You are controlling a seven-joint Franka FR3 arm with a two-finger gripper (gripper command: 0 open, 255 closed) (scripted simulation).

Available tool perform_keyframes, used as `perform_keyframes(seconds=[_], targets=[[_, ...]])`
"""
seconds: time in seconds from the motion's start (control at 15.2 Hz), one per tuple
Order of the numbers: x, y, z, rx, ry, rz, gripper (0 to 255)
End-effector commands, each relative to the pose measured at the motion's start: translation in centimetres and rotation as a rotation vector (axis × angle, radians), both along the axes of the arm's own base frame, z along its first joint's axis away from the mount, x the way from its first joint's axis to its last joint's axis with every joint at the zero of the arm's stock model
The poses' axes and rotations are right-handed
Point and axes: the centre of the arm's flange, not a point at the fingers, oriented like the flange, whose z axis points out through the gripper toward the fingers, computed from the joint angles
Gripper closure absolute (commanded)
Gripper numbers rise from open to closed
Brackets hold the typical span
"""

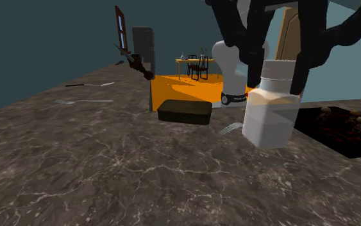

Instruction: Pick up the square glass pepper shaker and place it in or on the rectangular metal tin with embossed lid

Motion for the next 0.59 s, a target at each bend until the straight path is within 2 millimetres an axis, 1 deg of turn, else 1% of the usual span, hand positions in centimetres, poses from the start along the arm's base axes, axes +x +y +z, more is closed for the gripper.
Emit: perform_keyframes(seconds=[0.0, 0.53], targets=[[-0.5, -1.9, 0.3, 0.000, -0.001, 0.000, 255], [-3.7, -11.9, 1.3, 0.000, -0.001, 0.000, 255]])
